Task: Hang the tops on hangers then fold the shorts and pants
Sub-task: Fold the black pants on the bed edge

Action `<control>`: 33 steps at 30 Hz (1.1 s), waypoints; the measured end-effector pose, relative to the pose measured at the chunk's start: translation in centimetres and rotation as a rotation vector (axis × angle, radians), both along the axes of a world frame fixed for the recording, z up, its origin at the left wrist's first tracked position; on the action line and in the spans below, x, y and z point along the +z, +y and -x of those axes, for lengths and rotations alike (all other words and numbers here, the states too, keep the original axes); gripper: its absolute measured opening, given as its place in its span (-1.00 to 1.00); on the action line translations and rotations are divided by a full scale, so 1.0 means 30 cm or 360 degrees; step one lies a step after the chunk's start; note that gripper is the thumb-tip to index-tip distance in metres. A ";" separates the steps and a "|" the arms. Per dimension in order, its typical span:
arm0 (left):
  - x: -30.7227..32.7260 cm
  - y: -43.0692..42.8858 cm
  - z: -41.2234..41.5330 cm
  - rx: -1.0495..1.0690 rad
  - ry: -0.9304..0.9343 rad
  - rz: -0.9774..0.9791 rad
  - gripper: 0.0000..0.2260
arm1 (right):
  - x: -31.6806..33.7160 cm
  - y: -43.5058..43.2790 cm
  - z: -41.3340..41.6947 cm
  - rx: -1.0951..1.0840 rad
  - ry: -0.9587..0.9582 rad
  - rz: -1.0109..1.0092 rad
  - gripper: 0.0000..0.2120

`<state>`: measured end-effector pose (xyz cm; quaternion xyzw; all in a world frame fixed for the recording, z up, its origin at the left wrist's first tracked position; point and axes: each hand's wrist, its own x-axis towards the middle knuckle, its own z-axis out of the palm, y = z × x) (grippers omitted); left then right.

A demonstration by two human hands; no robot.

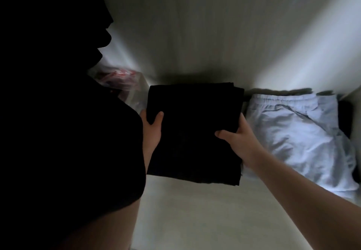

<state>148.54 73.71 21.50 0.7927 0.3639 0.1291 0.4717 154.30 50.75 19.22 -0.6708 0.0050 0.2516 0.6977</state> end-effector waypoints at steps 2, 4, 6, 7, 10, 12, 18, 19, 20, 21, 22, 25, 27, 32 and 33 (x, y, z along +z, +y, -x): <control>-0.050 0.040 -0.032 -0.0008 0.0026 -0.0066 -0.61 | -0.062 0.045 -0.050 0.0039 0.0014 0.0019 -0.39; -0.119 0.072 -0.048 -0.0022 0.0139 -0.0163 -0.58 | -0.123 0.070 -0.085 0.0054 0.0044 0.0038 -0.36; -0.186 0.083 -0.047 -0.0013 0.0269 -0.0255 -0.55 | -0.166 0.079 -0.102 0.0077 0.0040 0.0087 -0.33; -0.211 0.078 -0.043 -0.0013 0.0312 -0.0304 -0.55 | -0.175 0.078 -0.103 0.0117 0.0007 0.0148 -0.32; -0.242 0.036 -0.035 0.0029 0.0414 -0.0554 -0.48 | -0.164 0.066 -0.079 0.0184 -0.0169 0.0415 -0.24; -0.227 -0.025 -0.008 0.0093 0.0416 -0.0697 -0.38 | -0.134 0.042 -0.022 0.0116 -0.0527 0.0748 -0.08; -0.274 -0.278 0.280 -0.0263 0.0394 -0.1012 -0.45 | -0.152 -0.047 0.273 0.0385 -0.1383 0.1287 -0.17; -0.299 -0.297 0.321 -0.0325 0.0474 -0.1011 -0.46 | -0.172 -0.058 0.311 0.0504 -0.1346 0.1340 -0.15; -0.321 -0.307 0.346 -0.0363 0.0548 -0.1009 -0.47 | -0.192 -0.066 0.332 0.0598 -0.1301 0.1387 -0.11; -0.336 -0.309 0.352 -0.0380 0.0598 -0.1011 -0.47 | -0.209 -0.071 0.335 0.0658 -0.1267 0.1409 -0.07; -0.346 -0.304 0.342 -0.0385 0.0625 -0.1017 -0.48 | -0.219 -0.070 0.324 0.0687 -0.1252 0.1401 -0.05; -0.359 -0.265 0.262 -0.0385 0.0650 -0.1009 -0.49 | -0.236 -0.040 0.258 0.0701 -0.1290 0.1356 -0.14; -0.372 -0.233 0.209 -0.0392 0.0706 -0.0980 -0.49 | -0.244 -0.012 0.219 0.0785 -0.1234 0.1398 -0.14; -0.379 -0.220 0.183 -0.0432 0.0827 -0.0944 -0.48 | -0.254 0.003 0.185 0.0961 -0.1071 0.1481 -0.10; -0.374 -0.222 0.191 -0.0444 0.0842 -0.0943 -0.48 | -0.250 -0.003 0.192 0.0958 -0.1075 0.1488 -0.12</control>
